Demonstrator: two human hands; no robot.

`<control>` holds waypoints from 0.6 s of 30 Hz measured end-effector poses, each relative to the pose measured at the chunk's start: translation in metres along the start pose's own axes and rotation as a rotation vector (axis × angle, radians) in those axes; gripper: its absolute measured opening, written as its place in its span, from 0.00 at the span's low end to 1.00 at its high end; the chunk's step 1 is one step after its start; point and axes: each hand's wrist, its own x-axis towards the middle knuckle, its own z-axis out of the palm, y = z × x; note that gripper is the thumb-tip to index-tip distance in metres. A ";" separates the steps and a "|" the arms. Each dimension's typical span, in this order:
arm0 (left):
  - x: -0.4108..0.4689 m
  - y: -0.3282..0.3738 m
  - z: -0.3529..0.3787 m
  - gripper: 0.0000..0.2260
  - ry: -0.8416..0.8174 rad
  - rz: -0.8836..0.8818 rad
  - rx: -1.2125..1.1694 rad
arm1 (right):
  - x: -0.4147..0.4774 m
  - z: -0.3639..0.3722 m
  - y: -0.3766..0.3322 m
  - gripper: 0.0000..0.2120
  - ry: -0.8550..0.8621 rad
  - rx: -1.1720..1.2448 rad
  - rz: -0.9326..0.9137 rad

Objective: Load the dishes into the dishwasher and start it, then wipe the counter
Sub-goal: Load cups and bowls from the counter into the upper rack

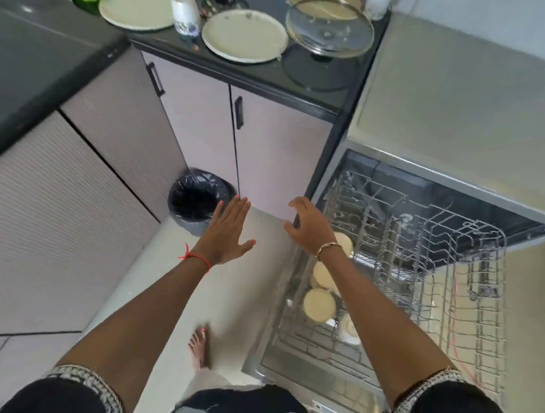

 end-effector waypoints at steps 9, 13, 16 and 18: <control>0.008 -0.139 -0.070 0.37 0.070 -0.028 0.038 | 0.089 0.010 -0.098 0.18 0.032 -0.079 -0.001; 0.026 -0.186 -0.098 0.36 0.105 -0.080 0.006 | 0.135 0.003 -0.133 0.17 0.043 -0.092 -0.026; 0.046 -0.214 -0.116 0.36 0.107 -0.126 0.014 | 0.173 -0.007 -0.151 0.17 0.073 -0.094 -0.063; 0.062 -0.231 -0.126 0.35 0.114 -0.145 0.005 | 0.203 -0.014 -0.161 0.17 0.082 -0.078 -0.082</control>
